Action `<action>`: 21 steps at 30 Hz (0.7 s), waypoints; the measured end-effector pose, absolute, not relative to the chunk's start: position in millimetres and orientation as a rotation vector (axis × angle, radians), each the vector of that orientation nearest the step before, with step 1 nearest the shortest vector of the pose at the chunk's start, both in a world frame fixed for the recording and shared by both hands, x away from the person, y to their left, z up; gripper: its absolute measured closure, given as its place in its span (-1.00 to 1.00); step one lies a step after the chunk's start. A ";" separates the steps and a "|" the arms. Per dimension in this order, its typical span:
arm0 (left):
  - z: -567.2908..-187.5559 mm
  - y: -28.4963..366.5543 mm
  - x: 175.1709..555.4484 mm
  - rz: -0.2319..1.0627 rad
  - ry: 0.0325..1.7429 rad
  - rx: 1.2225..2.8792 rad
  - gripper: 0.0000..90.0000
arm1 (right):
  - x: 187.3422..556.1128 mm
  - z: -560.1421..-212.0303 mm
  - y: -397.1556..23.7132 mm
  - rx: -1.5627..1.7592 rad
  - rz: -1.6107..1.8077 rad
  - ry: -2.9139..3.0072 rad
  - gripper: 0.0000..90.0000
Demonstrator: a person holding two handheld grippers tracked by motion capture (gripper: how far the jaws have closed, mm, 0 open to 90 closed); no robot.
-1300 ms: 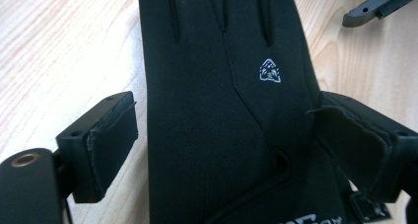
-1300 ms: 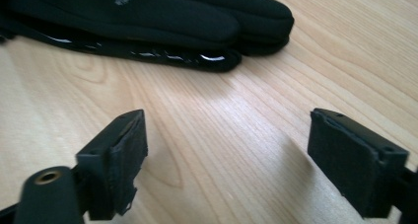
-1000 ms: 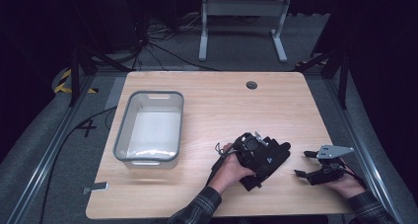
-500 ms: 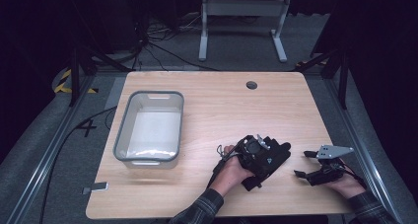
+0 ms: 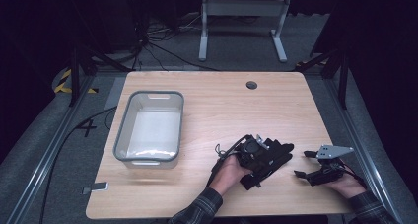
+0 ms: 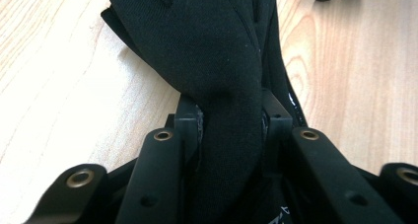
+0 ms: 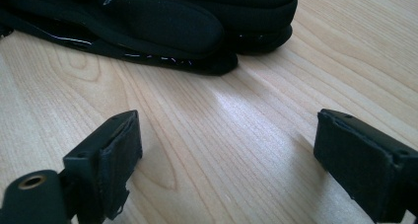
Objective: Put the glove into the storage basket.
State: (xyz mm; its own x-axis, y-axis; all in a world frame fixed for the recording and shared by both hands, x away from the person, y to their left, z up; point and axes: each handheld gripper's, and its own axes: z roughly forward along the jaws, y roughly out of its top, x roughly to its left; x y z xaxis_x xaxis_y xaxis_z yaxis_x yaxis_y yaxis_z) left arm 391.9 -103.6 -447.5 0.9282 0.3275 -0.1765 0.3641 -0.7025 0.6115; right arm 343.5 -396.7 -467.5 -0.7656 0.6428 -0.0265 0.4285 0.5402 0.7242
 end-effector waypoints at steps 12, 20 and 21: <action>-421.4 -87.3 392.4 -0.105 0.509 2.361 0.57 | 343.6 -467.4 -396.8 0.891 1.054 2.493 -0.74; -399.6 -72.2 397.4 -0.094 0.535 2.339 0.58 | 343.5 -467.4 -396.7 0.891 1.053 2.493 -0.75; -395.1 -69.4 398.7 -0.081 0.539 2.335 0.58 | 343.5 -467.6 -396.6 0.891 1.056 2.492 -0.75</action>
State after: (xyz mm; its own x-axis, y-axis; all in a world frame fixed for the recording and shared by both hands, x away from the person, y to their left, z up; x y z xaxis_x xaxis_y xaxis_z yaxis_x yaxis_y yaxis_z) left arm 398.7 -69.4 -395.1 0.9102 0.3572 -0.2096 0.4031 -0.6484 0.6458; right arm 343.5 -396.6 -467.6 -0.7661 0.6422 -0.0250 0.4288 0.5397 0.7245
